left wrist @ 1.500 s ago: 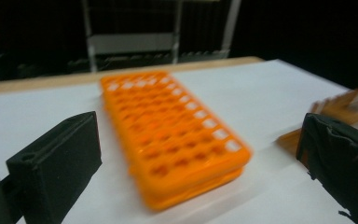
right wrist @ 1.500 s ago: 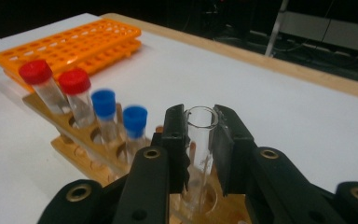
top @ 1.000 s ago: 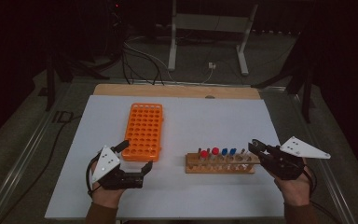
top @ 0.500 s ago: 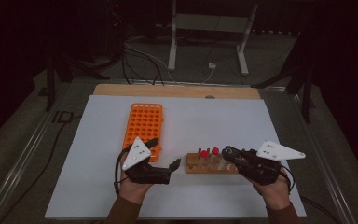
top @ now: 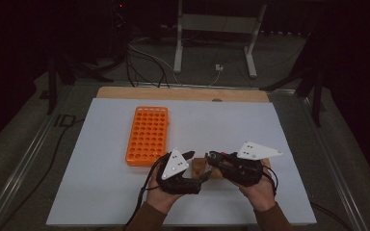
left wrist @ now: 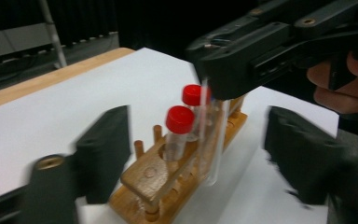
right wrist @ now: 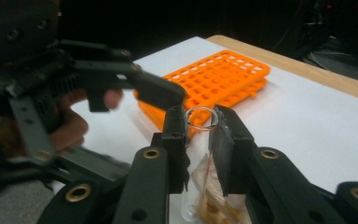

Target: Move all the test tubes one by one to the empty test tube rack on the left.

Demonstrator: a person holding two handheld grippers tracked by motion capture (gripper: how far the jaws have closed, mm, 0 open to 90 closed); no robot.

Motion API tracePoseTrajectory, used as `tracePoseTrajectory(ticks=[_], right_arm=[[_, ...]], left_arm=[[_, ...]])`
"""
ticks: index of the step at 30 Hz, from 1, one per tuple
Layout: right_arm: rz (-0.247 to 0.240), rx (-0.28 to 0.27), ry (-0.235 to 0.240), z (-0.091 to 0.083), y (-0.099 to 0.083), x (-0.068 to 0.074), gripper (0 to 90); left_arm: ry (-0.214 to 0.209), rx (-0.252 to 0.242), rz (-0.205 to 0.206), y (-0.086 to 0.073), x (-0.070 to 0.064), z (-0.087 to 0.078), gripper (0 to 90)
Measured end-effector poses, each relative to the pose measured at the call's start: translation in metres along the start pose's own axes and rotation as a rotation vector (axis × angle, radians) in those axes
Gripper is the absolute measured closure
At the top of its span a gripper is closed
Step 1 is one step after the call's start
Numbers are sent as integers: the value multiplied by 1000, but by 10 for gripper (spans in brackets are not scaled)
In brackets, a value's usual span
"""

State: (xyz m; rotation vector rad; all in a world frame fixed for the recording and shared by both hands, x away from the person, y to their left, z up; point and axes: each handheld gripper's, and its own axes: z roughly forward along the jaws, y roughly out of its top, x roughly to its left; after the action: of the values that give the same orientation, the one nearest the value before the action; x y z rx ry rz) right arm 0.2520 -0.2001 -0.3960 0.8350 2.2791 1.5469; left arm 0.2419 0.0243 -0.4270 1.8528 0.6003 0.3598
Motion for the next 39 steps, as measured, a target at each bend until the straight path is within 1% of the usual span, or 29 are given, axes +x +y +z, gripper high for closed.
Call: tracePoseTrajectory(ticks=[1, 2, 3, 8, 10, 12, 16, 17, 19, 20, 21, 22, 23, 24, 25, 26, 27, 29, 30, 32, 33, 34, 36, 39], right_arm=[[1, 0, 10, 3, 1, 2, 760], [0, 1, 13, 5, 1, 3, 760], [0, 1, 13, 5, 1, 3, 760], [-5, 4, 27, 9, 1, 7, 760], [-7, 2, 32, 10, 1, 8, 760], [-15, 3, 37, 10, 1, 9, 760], [-19, 3, 45, 10, 1, 9, 757], [-17, -18, 39, 8, 1, 9, 678], [-5, -54, 35, 4, 2, 7, 559], [-5, -54, 35, 4, 2, 7, 559], [2, -70, 17, 1, 3, 5, 436], [2, -70, 17, 1, 3, 5, 436], [5, -78, -10, -3, 2, 2, 326], [5, -78, -10, -3, 2, 2, 326], [0, -83, -28, -4, 1, 1, 275], [9, -83, -65, -7, 0, -2, 189], [9, -83, -65, -7, 0, -2, 189], [22, -96, -81, -11, -2, -5, 151], [23, -97, -91, -14, -4, -7, 148], [21, -104, -105, -18, -7, -11, 109], [20, -107, -127, -23, -10, -14, 70], [20, -107, -127, -23, -10, -14, 70], [22, -108, -153, -28, -14, -18, 33], [39, -114, -184, -35, -19, -25, 19]], left_arm=[[-5, 2, -1, 0, 0, 1, 386], [-15, 3, -1, -1, 0, 2, 435], [-22, 0, -4, -1, 0, 3, 435], [-52, 1, -26, -2, 2, 4, 644], [-57, 6, -29, -3, 3, 4, 712], [-63, 6, -27, -4, 4, 4, 754], [-62, 1, -16, -4, 3, 2, 762], [-55, -1, -18, -4, 3, 2, 764], [-43, 1, -20, -4, 6, -1, 764], [-38, -1, -22, -4, 8, -2, 764], [-29, -4, -31, -5, 10, -4, 764], [-22, -7, -33, -5, 12, -6, 764], [-14, -10, -37, -5, 14, -9, 764], [-4, -16, -39, -5, 17, -11, 764], [5, -17, -38, -5, 19, -14, 764], [12, -24, -40, -6, 21, -17, 764], [21, -28, -42, -6, 24, -19, 764], [37, -39, -45, -6, 28, -24, 764], [43, -44, -45, -6, 31, -27, 763], [56, -51, -52, -6, 36, -32, 763], [64, -53, -52, -6, 38, -34, 763], [72, -53, -55, -7, 41, -36, 763], [86, -58, -58, -7, 46, -39, 762], [112, -59, -57, -8, 53, -42, 762]])
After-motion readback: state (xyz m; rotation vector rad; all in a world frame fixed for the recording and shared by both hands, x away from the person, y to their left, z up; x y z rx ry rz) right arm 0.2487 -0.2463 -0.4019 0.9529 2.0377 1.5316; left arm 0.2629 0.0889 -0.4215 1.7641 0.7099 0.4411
